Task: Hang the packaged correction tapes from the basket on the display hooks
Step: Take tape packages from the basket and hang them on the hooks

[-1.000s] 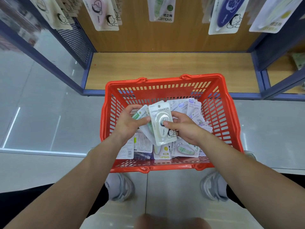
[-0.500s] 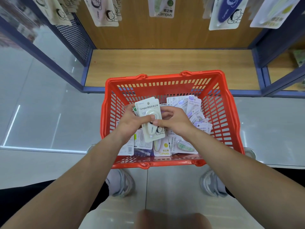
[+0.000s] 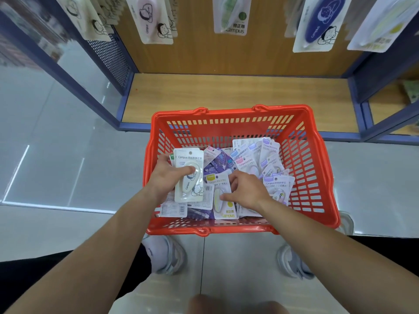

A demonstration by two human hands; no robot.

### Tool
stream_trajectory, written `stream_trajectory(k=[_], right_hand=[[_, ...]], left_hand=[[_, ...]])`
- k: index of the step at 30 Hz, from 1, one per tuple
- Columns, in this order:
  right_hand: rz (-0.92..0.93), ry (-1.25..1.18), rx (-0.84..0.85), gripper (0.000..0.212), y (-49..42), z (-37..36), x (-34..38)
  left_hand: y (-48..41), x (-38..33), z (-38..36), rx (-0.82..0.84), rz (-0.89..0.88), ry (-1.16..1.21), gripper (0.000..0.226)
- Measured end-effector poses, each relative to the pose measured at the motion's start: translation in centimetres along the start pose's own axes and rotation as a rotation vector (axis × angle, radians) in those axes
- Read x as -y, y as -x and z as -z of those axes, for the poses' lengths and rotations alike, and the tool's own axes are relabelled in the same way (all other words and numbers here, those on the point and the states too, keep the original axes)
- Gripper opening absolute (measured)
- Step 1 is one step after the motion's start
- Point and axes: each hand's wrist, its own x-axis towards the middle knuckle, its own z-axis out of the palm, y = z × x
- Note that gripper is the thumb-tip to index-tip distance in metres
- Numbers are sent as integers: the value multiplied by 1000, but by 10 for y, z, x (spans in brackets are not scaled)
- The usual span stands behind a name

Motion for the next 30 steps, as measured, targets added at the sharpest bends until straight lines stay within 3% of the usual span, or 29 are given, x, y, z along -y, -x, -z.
stream_trajectory(k=[4,9,13,15,19,24,30], right_hand=[[-35,45,1,32,4,-6,6],[-64,-178,-68,26,13,13,21],[8,-471,-109,21,29,56,51],[55,-559,-187,7,41,82,75],[145,-741,-326,15,73,135,129],[292,-714,-386,13,118,174,166],[410,-745,-374,10,157,167,170]], left_hand=[[12,-17,0,-15,-68,-17,60],[32,-44,10,-26,-171,-60,61],[61,-81,23,-37,-221,-19,70],[78,-106,27,-21,-259,5,77],[113,-159,34,20,-392,49,63],[161,-194,45,33,-504,71,82],[187,-188,21,88,-547,269,49]])
